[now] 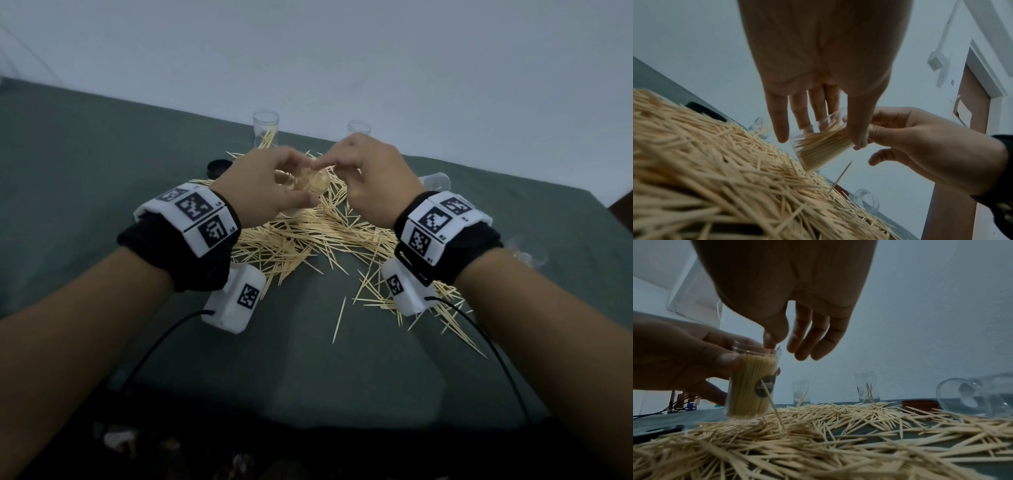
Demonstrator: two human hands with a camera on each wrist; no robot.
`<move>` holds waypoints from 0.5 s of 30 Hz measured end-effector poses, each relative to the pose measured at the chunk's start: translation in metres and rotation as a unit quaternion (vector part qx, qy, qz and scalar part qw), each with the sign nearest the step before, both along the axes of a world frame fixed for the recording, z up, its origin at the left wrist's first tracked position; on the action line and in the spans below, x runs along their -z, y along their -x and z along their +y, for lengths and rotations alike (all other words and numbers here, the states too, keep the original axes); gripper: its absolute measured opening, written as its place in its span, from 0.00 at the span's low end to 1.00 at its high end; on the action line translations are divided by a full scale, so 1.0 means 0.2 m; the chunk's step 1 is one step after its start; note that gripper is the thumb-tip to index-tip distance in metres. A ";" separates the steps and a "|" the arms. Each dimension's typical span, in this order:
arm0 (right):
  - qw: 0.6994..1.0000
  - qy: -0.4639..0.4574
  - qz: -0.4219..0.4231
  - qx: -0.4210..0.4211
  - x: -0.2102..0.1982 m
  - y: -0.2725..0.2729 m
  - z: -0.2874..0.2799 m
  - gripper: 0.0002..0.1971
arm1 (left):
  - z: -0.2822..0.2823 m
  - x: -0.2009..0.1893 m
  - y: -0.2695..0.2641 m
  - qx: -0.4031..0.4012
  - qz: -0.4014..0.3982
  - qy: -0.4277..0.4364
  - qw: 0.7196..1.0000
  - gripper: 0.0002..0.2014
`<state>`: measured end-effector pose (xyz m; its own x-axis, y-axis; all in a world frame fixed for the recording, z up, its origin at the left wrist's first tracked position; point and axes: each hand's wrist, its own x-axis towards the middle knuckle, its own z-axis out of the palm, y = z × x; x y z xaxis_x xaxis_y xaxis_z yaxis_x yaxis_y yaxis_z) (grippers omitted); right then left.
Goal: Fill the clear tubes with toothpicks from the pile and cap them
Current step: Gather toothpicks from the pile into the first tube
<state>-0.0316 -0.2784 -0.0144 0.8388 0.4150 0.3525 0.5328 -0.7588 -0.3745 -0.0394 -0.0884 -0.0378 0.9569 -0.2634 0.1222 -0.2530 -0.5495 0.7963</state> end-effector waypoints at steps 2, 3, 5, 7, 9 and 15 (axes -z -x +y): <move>1.000 -0.003 0.005 -0.003 0.00 0.00 0.00 0.22 | 0.01 0.01 -0.01 -0.011 -0.001 0.010 1.000 0.27; 1.000 0.001 0.011 -0.001 0.01 0.00 0.00 0.22 | 0.01 0.01 -0.01 -0.012 -0.003 0.011 1.000 0.28; 0.999 0.030 0.015 0.011 0.01 -0.01 0.00 0.22 | 0.01 0.01 -0.01 -0.003 -0.006 0.018 1.000 0.29; 0.998 0.050 0.014 0.019 0.02 -0.01 0.00 0.22 | 0.00 0.01 0.00 0.005 -0.007 0.025 1.000 0.29; 0.999 0.042 0.006 0.022 0.01 -0.01 0.00 0.23 | 0.00 0.01 0.00 0.001 -0.010 0.020 1.000 0.28; 0.998 0.057 0.030 -0.011 -0.01 0.01 0.02 0.28 | 0.01 -0.01 0.00 -0.008 -0.018 0.022 1.000 0.27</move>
